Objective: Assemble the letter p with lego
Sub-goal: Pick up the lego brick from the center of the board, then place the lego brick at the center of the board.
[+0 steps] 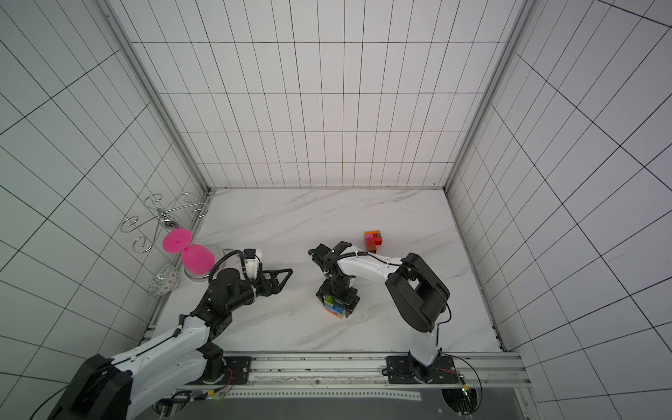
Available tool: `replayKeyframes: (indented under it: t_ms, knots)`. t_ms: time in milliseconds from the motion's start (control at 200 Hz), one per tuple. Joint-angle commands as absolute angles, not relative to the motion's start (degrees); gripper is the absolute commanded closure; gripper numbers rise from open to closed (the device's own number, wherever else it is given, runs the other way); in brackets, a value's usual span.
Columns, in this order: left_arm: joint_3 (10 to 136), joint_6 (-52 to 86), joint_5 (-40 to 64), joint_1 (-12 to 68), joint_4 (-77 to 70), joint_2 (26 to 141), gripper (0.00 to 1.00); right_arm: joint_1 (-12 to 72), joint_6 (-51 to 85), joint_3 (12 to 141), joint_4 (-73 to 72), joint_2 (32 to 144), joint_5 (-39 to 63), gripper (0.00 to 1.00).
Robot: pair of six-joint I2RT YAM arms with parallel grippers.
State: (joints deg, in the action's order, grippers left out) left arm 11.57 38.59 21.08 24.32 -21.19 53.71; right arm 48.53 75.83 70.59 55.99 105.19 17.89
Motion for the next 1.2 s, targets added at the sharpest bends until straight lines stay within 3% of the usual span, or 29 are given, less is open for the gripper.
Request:
replayKeyframes:
  t_ms: [0, 180, 250, 505, 730, 915, 1194]
  knots:
    - [12.1, 38.6, 21.1, 24.3, -21.9, 52.8, 0.03, 48.8, 77.8, 69.1, 56.2, 105.2, 15.8, 0.31]
    - [12.1, 38.6, 21.4, 24.3, -22.4, 53.2, 0.03, 48.8, 75.1, 69.8, 56.0, 104.6, 13.5, 0.66]
    - [12.0, 38.6, 22.2, 24.3, -23.4, 53.4, 0.03, 48.8, 71.6, 71.1, 56.1, 103.2, 10.2, 0.69]
    - [13.2, 35.8, 20.5, 30.1, -25.1, 54.9, 0.03, 47.0, 47.0, 75.2, 52.9, 96.6, -9.3, 0.69]
    - [15.4, 31.5, 14.4, 38.2, -23.3, 56.0, 0.03, 44.3, 25.8, 65.8, 30.1, 94.6, -19.2, 0.69]
    - [13.9, 31.2, 12.1, 38.3, -23.3, 52.5, 0.03, 43.2, 20.9, 61.3, 13.3, 99.4, -22.2, 0.67]
    - [12.6, 30.8, 9.9, 38.4, -22.1, 47.9, 0.03, 43.1, 22.7, 62.6, 2.1, 109.7, -20.7, 0.63]
